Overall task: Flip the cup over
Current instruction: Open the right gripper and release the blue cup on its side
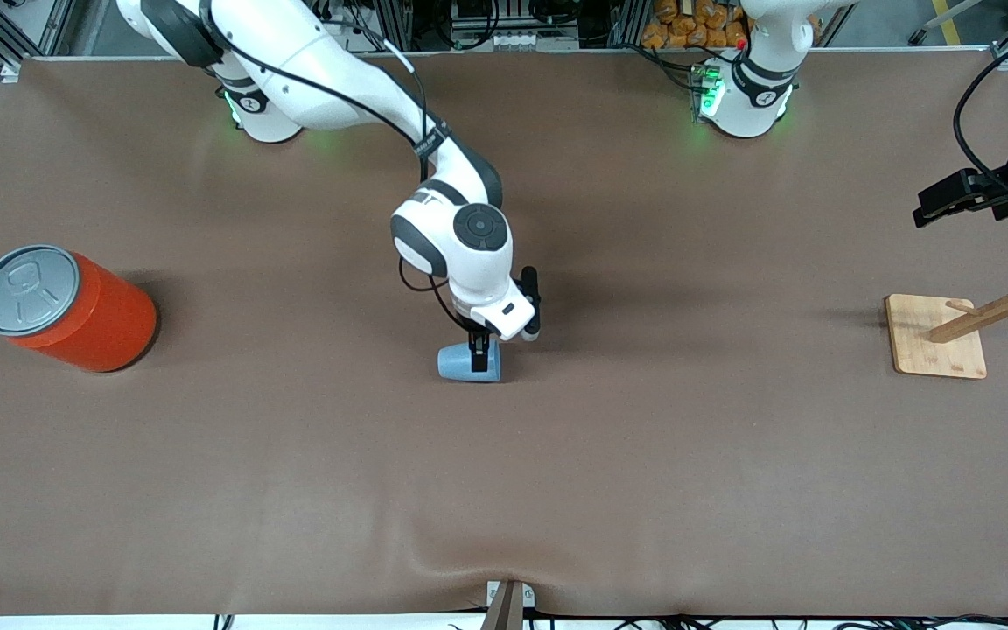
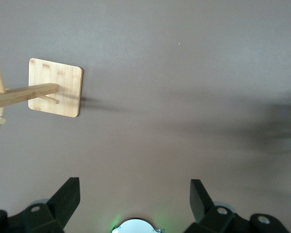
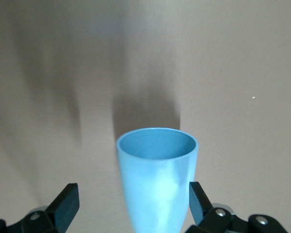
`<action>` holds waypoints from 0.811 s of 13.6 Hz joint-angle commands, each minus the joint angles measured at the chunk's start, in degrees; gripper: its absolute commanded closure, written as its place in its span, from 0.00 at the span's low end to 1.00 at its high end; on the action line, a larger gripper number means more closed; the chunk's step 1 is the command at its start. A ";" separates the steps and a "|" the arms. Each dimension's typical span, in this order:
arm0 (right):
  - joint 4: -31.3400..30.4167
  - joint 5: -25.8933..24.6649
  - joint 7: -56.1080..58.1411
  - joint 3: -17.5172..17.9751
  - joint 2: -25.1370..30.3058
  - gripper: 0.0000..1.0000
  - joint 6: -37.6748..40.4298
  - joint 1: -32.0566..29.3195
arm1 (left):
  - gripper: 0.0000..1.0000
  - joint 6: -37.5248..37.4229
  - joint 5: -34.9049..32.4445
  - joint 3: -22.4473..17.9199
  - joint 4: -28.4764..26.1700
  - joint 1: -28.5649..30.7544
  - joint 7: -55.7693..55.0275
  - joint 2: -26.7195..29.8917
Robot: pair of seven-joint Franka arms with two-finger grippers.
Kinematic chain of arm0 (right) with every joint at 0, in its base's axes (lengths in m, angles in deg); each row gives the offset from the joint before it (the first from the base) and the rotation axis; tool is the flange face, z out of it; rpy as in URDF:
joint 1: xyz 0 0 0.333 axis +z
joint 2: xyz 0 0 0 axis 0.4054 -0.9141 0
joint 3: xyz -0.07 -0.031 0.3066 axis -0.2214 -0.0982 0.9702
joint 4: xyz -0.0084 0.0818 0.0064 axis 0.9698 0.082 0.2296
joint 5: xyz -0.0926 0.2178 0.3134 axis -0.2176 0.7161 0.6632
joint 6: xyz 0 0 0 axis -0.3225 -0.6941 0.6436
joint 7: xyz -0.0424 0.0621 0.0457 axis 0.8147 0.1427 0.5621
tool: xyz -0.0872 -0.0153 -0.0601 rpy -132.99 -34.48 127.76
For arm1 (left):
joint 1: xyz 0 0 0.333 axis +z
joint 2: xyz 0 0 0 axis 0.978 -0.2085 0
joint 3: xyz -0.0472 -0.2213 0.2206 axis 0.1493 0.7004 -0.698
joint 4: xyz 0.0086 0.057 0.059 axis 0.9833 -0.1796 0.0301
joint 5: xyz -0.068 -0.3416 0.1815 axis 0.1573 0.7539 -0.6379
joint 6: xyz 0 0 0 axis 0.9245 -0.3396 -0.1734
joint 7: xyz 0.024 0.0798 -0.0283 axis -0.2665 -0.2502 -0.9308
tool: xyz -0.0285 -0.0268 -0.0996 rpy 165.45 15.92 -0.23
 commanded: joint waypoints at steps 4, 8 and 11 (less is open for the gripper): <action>-1.22 11.09 0.49 0.15 11.61 0.00 11.69 -2.88 | 0.00 -0.27 -0.63 0.38 0.80 0.49 1.30 0.65; 2.62 12.24 0.48 -0.03 17.95 0.00 23.18 -8.86 | 0.00 -0.80 -0.45 0.38 0.71 0.58 1.38 1.88; 10.53 12.24 0.57 -0.03 19.89 0.00 34.70 -15.79 | 0.00 -1.94 -0.28 0.38 0.62 0.93 1.38 2.66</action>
